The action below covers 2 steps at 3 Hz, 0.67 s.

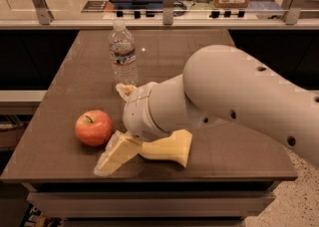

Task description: Pick apple

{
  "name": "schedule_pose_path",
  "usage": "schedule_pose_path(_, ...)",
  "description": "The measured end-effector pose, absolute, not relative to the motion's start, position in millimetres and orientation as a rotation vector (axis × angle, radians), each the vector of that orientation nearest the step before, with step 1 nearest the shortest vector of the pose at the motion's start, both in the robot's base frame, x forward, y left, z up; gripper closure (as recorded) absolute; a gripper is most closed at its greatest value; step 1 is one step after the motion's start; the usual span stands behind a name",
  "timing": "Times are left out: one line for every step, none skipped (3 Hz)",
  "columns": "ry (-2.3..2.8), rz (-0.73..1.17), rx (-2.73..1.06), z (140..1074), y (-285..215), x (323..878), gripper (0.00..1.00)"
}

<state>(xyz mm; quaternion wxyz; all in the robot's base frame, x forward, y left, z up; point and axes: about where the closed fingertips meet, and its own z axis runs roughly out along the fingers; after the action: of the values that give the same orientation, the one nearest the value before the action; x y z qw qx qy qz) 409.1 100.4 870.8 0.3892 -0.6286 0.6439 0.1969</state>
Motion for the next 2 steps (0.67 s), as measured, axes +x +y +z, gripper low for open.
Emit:
schedule_pose_path(1.588, 0.523, -1.563, 870.9, 111.3, 413.2, 0.00)
schedule_pose_path(1.542, 0.567, -1.538, 866.5, 125.3, 421.1, 0.00)
